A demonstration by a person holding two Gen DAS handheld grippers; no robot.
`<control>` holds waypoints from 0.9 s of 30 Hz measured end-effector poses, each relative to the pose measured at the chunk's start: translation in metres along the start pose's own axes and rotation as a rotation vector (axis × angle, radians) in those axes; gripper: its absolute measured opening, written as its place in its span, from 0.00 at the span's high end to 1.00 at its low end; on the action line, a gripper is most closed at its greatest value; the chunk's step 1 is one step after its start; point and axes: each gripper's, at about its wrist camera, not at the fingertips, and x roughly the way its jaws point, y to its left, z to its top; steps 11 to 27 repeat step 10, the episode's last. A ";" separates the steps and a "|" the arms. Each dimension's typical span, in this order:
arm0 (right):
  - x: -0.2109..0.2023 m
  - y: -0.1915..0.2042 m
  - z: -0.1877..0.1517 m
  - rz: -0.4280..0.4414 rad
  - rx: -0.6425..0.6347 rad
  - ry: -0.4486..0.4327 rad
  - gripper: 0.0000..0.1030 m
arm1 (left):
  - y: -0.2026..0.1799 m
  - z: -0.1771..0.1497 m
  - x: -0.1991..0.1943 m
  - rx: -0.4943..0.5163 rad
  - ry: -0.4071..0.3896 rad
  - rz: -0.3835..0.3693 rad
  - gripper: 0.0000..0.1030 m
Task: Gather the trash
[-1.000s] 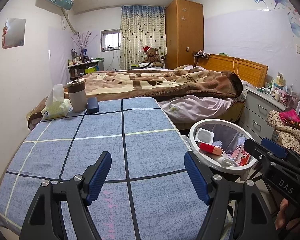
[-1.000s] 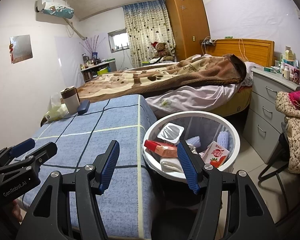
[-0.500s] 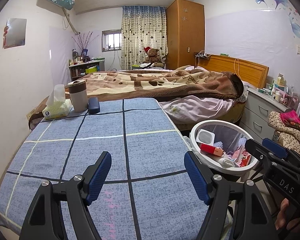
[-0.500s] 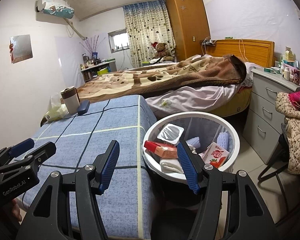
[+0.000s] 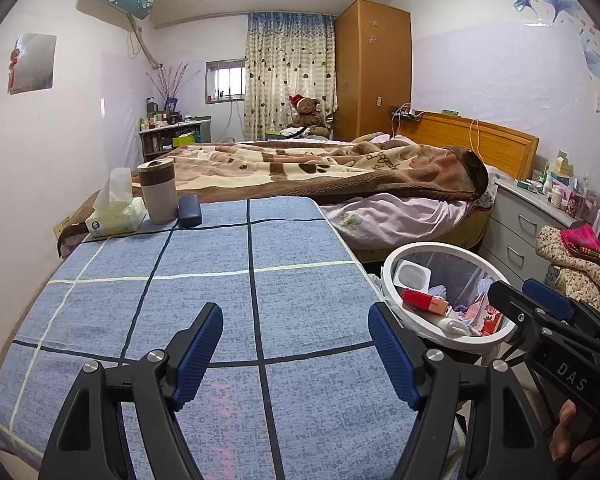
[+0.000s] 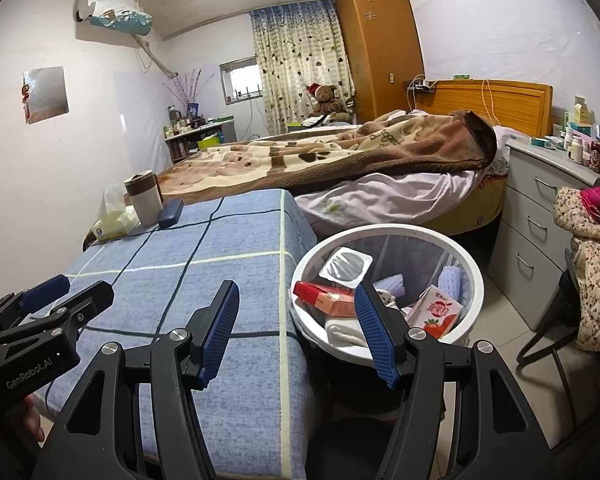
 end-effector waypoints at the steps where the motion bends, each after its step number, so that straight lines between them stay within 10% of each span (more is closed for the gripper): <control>1: 0.000 0.000 0.000 -0.001 0.000 -0.001 0.40 | 0.000 -0.001 0.000 0.000 -0.002 0.003 0.27; 27: 0.000 0.000 0.000 0.000 -0.001 -0.001 0.40 | -0.001 -0.001 0.001 0.001 -0.003 0.006 0.27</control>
